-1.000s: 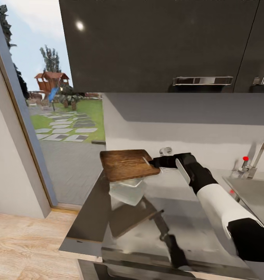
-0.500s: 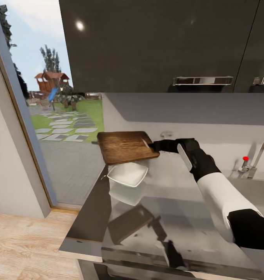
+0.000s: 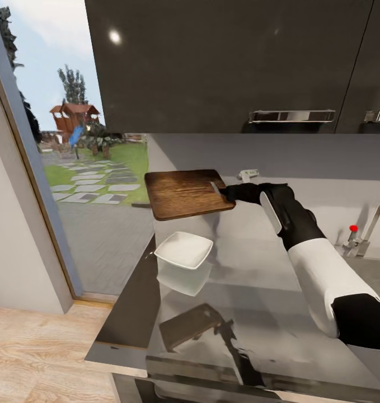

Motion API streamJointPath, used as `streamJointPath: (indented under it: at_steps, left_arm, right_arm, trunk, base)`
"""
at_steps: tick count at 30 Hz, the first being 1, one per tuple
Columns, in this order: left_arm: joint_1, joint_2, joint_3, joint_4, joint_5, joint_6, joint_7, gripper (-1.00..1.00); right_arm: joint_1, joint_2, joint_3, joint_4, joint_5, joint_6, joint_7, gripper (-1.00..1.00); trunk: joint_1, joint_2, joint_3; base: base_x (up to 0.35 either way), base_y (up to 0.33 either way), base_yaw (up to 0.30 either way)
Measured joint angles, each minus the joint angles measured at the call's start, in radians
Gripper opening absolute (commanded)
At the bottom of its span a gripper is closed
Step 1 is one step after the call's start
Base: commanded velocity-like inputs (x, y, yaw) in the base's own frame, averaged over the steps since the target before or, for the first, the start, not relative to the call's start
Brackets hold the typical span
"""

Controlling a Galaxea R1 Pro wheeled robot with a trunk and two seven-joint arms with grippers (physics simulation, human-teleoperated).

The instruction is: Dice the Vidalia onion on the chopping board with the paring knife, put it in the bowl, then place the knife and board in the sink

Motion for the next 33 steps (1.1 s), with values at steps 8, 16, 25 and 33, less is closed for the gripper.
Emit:
streamJointPath:
  at_steps: [8,16,25,33]
  left_arm:
    - [0.0,0.0,0.0,0.002,0.0,0.0,0.0,1.0]
    - [0.0,0.0,0.0,0.002,0.0,0.0,0.0,1.0]
    - [0.0,0.0,0.0,0.002,0.001,0.0,0.0,1.0]
    - [0.0,0.0,0.0,0.002,0.001,0.0,0.0,1.0]
  right_arm:
    - [0.0,0.001,0.003,0.021,0.019,0.002,-0.052,-1.0]
    - [0.0,0.001,0.005,0.06,0.05,0.003,-0.063,-1.0]
    - [0.0,0.003,0.005,0.077,0.069,0.003,-0.065,-1.0]
    - [0.0,0.002,0.005,0.092,0.072,0.001,-0.065,-1.0]
  trunk:
    - [0.0,0.0,0.0]
    - [0.0,0.0,0.0]
    - [0.0,0.0,0.0]
    - [0.0,0.0,0.0]
  base:
    - [0.0,0.0,0.0]
    - [0.0,0.0,0.0]
    - [0.0,0.0,0.0]
    - [-0.119,0.0,0.0]
